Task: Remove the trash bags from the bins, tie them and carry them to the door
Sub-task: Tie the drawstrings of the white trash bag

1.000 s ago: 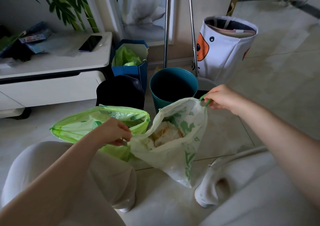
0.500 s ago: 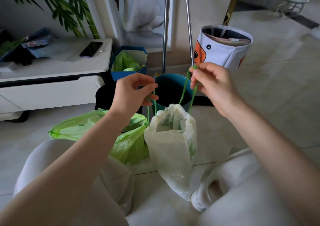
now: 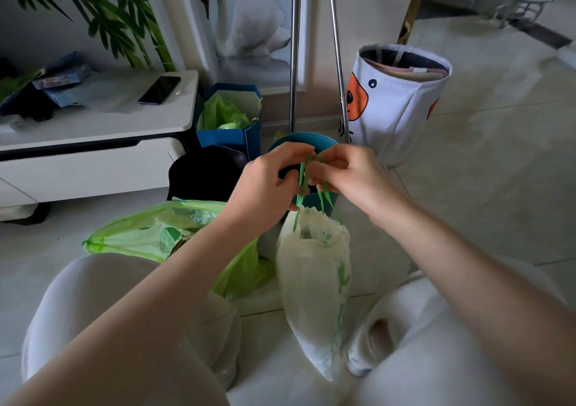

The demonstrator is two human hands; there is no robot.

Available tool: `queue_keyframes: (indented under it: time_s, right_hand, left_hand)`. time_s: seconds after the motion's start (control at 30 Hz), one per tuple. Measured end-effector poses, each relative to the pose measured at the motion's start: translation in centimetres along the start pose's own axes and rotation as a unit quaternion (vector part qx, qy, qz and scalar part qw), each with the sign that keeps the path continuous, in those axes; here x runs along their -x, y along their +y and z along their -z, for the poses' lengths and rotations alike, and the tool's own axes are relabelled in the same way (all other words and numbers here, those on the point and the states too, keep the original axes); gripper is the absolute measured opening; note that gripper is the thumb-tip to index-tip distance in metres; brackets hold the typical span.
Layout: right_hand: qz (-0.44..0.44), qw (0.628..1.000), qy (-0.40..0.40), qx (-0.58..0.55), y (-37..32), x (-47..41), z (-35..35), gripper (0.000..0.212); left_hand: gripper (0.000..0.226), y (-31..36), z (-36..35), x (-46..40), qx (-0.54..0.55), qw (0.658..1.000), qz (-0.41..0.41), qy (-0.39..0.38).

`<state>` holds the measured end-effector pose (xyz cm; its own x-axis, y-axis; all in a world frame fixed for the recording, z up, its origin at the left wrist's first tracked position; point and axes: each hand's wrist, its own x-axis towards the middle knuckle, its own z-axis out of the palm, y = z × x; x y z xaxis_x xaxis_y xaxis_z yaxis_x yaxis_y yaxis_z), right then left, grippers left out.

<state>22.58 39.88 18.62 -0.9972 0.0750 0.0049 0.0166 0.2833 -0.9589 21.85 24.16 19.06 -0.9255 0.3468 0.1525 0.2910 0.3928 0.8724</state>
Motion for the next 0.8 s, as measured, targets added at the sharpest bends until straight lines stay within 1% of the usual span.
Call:
queue_keyframes:
  time_s: [0.07,0.13,0.17,0.2,0.23,0.3,0.33,0.37,0.4,0.43,0.47,0.5,0.53,0.57,0.63,0.73,0.8]
  right_hand:
    - [-0.010,1.000,-0.001,0.008,0.1,-0.1,-0.2,0.007]
    - [-0.027,0.999,-0.020,0.003,0.3,-0.2,-0.2,0.009]
    - [-0.037,0.999,-0.031,0.000,0.4,-0.3,-0.2,0.009]
    - [-0.044,0.998,-0.037,0.000,0.4,-0.4,-0.2,0.009]
    - [-0.047,0.998,-0.036,-0.004,0.4,-0.4,-0.1,0.008]
    - [-0.044,0.999,-0.017,-0.020,0.2,-0.4,0.1,0.008]
    - [-0.033,0.999,-0.008,-0.025,0.1,-0.4,0.3,0.010]
    - [-0.017,1.000,-0.003,-0.026,0.0,-0.4,0.5,0.011]
    - [0.002,1.000,-0.003,-0.023,-0.1,-0.3,0.5,0.013]
    - [0.021,1.000,-0.006,-0.014,-0.1,-0.2,0.6,0.013]
    - [0.039,0.999,-0.012,0.000,-0.1,-0.1,0.6,0.013]
    - [0.056,0.998,-0.018,0.017,0.0,-0.1,0.5,0.013]
    - [0.068,0.997,-0.028,0.031,0.0,0.1,0.4,0.014]
    - [0.077,0.995,-0.040,0.041,0.0,0.2,0.3,0.015]
    - [0.085,0.993,-0.069,0.044,0.0,0.5,0.0,0.018]
    - [0.072,0.994,-0.086,0.016,-0.1,0.5,-0.4,0.020]
    - [0.062,0.995,-0.080,-0.023,0.0,0.4,-0.5,0.020]
  left_hand:
    - [0.046,-0.3,-0.2,0.2,-0.032,0.999,-0.028,-0.006]
    - [0.043,-0.3,-0.3,0.4,-0.082,0.993,-0.081,0.000]
    - [0.041,-0.4,-0.3,0.5,-0.106,0.988,-0.111,0.021]
    - [0.037,-0.5,-0.4,0.6,-0.110,0.984,-0.128,0.058]
    - [0.033,-0.7,-0.2,0.6,-0.081,0.983,-0.122,0.113]
    - [0.027,-1.6,0.0,0.5,0.035,0.975,-0.045,0.213]
    - [0.027,-2.4,-0.1,0.4,0.076,0.971,-0.006,0.225]
    - [0.028,-3.3,-0.4,0.4,0.083,0.977,0.024,0.196]
    - [0.032,-4.5,-1.0,0.5,0.059,0.989,0.051,0.128]
    - [0.041,-5.7,-2.0,0.8,0.024,0.996,0.077,0.034]
    - [0.055,-6.8,-3.2,1.1,-0.008,0.993,0.103,-0.047]
    - [0.071,-7.9,-4.3,1.4,-0.020,0.987,0.127,-0.098]
    - [0.083,-8.6,-5.4,1.5,-0.017,0.983,0.143,-0.115]
    - [0.089,-9.2,-6.5,1.4,-0.001,0.982,0.153,-0.113]
    - [0.088,-9.9,-8.3,1.0,-0.003,0.985,0.150,-0.083]
    - [0.071,-9.9,-10.5,0.3,-0.048,0.991,0.119,-0.030]
    - [0.054,-10.0,-11.5,-0.2,-0.067,0.993,0.096,0.005]
